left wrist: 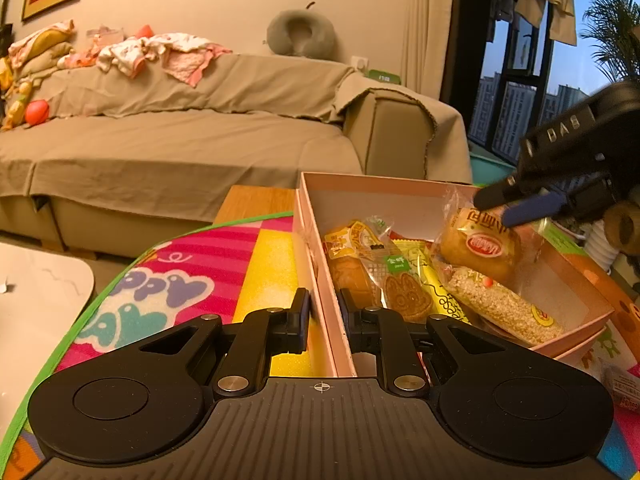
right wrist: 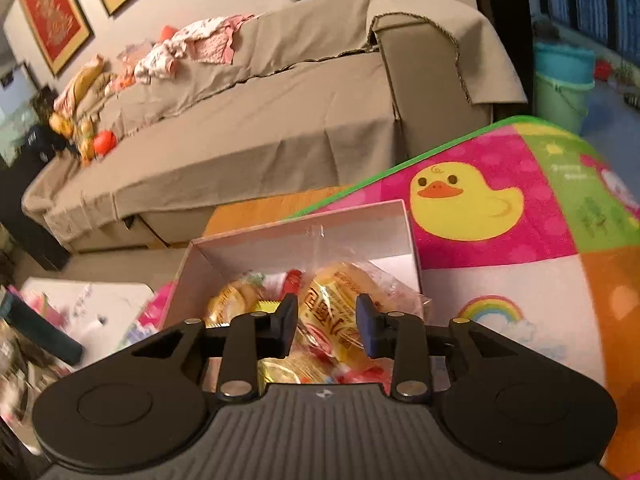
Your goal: Organize objects
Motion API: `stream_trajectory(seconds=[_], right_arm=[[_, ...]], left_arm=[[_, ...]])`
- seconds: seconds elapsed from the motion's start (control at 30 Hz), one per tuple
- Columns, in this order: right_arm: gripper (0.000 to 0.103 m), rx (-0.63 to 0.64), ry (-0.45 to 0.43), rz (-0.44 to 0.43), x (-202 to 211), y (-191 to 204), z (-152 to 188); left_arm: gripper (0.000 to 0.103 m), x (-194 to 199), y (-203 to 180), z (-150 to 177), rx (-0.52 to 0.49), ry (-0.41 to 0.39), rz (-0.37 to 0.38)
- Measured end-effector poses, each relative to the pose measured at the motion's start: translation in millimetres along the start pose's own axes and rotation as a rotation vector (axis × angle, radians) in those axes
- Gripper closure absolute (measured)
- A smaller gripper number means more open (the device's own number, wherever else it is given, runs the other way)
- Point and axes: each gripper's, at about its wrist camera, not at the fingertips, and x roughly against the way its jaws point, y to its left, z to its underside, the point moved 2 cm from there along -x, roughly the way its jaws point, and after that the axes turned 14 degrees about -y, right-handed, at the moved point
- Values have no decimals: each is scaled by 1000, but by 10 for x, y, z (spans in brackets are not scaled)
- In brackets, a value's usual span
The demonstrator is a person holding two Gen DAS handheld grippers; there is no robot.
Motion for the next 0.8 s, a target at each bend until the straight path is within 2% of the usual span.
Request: stream_trajectory(seconds=[0.07,0.1,0.17,0.2,0.27,0.33,0.4,0.43,0.47,0.53,0.6,0.67,0.73,0.8], right_arm=[[69,21,-21,-22,-19,36,-41],[66,78,-48,-28,-6,103,-52],[29,282,-107,-13,84,299,-30],[27,384,-113,-6,91,388,8],[27,505,-66,2,21,478,91],[28,560,-3,22,-129,488,162],[33,617,30,42,-264,493,220],[50,646,40,65,-317,501,249],[52,661,51,81,-318,500,253],[56,612,56,83,-269,495,178],[67,514,12,71,-123,459,11],[87,345,-6,12,33,364,-214],[87,143,1,-58,131,233,-417],[87,35,-4,-88,138,142,-507]], left_arm=[[85,0,-3,0,0,0,0],[85,0,-2,-1,-1,0,0],[85,0,-1,-1,-1,0,0],[85,0,0,-1,-1,1,0],[85,0,0,-2,-1,0,1],[85,0,1,-2,0,0,1],[85,1,1,-2,0,0,1],[85,0,1,-3,0,1,1],[85,0,1,-3,-1,1,1],[85,1,3,-3,-1,1,1],[85,1,3,-3,-1,1,1],[85,3,-6,-3,0,1,1],[85,2,-1,-5,-1,0,2],[85,1,4,-5,-1,0,2]])
